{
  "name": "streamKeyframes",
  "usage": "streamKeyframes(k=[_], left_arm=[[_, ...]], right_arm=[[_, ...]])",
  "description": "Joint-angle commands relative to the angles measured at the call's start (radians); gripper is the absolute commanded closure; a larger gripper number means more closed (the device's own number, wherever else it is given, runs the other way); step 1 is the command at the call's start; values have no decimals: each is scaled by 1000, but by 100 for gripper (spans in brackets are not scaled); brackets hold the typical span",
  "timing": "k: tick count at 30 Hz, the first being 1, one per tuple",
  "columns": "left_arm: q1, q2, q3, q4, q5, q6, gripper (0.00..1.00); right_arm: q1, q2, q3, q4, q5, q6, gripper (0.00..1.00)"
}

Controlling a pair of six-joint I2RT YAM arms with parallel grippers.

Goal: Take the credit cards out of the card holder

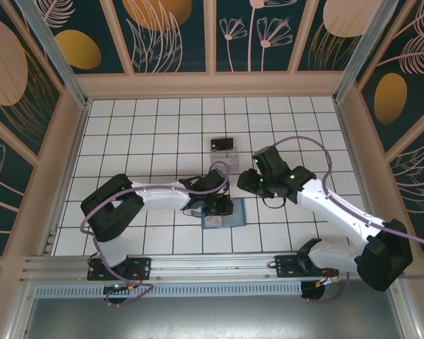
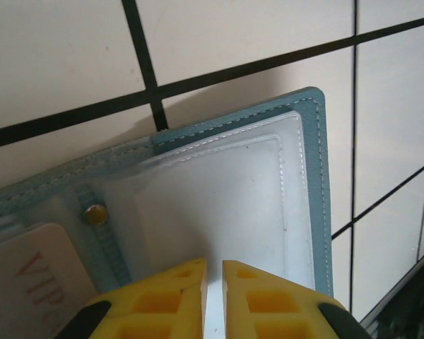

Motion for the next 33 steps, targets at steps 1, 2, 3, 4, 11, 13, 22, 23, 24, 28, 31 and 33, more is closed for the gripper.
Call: streamKeyframes(k=[1,2,3,4,11,13,22,23,24,28,31,33], left_arm=[[-6,39,40,-20,26,26,84],[-7,48,47,-19,26,26,84],[-6,54,51,-14,27,26,84],[-6,60,55,-9,30,23,84],[-8,71,69,39,38,5,84],[-8,79,57,72,43,-5,85],[-6,10,36,104,4,0,84],[-6,-13,44,87,-14,10,84],[-6,-32,52,69,-30,17,84],[0,-122,46,1,-97,29,83],[17,-170,-10,-23,-114,19,84],[34,-200,-66,-16,-114,4,84]], right_arm=[[-19,-32,-37,-22,-2,8,55],[-21,-34,-43,-16,-8,10,55],[-23,-36,-50,-11,-13,10,55],[-23,-35,-54,-7,-17,10,55],[-25,-43,-65,8,-35,8,56],[-26,-44,-71,11,-43,8,56],[-25,-30,-94,69,-121,9,58],[-25,-26,-99,89,-139,12,58],[-25,-22,-105,108,-155,14,59],[-26,10,-108,168,-208,25,61],[-25,42,-111,208,-237,27,62],[-25,72,-120,243,-276,29,64]])
